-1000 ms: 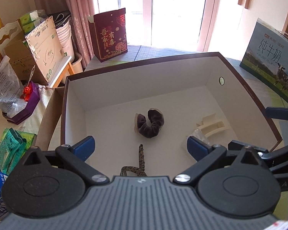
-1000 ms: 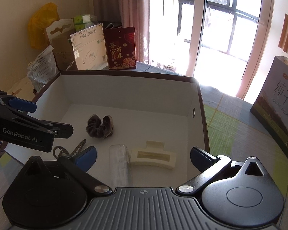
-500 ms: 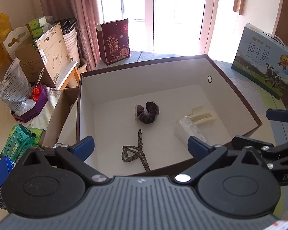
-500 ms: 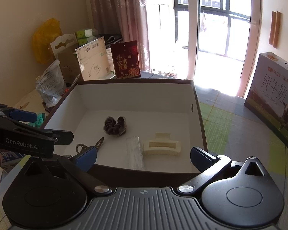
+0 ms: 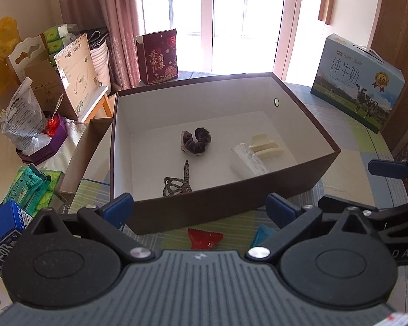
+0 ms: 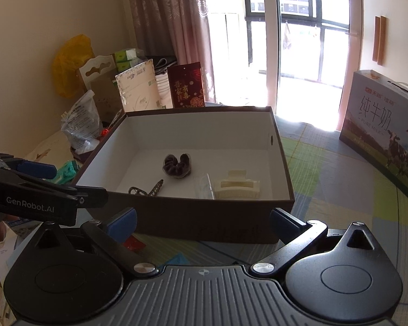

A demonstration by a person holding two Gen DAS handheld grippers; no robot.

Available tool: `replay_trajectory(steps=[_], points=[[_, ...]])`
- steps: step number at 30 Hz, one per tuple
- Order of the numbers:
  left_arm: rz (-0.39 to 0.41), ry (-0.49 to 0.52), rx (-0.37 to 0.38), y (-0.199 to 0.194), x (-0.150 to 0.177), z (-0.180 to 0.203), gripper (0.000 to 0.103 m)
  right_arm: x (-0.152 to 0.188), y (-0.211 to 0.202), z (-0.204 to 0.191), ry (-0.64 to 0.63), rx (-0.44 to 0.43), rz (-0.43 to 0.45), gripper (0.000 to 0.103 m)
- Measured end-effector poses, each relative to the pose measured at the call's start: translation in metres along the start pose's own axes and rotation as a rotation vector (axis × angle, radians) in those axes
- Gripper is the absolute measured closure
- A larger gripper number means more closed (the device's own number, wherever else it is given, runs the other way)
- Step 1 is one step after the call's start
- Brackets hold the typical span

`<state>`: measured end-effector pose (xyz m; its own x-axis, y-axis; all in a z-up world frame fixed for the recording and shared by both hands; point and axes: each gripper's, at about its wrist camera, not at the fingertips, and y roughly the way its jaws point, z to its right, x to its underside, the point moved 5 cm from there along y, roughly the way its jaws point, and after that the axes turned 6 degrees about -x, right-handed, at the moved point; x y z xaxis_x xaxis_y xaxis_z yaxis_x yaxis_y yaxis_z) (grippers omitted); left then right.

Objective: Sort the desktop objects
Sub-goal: 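Withdraw both tools from the box toward the loose items on the table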

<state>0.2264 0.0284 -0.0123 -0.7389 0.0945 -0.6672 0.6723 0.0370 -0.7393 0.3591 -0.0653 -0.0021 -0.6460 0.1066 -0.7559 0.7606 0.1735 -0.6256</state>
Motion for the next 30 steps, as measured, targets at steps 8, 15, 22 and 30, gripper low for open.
replay_trajectory(steps=[8,15,22,30], points=[[-0.001,-0.003,0.010,-0.015,0.021,0.006,0.001,0.017,-0.017,-0.005,-0.001,0.000,0.009,0.002],[-0.016,-0.012,-0.005,-0.016,0.041,0.007,0.001,0.037,-0.025,-0.003,0.016,-0.003,-0.006,0.002],[-0.057,0.001,-0.023,-0.007,0.078,0.004,0.001,0.076,-0.021,0.004,0.067,0.000,-0.065,0.002],[-0.120,0.000,-0.013,0.004,0.114,-0.004,0.002,0.107,-0.021,0.008,0.112,-0.002,-0.126,0.002]])
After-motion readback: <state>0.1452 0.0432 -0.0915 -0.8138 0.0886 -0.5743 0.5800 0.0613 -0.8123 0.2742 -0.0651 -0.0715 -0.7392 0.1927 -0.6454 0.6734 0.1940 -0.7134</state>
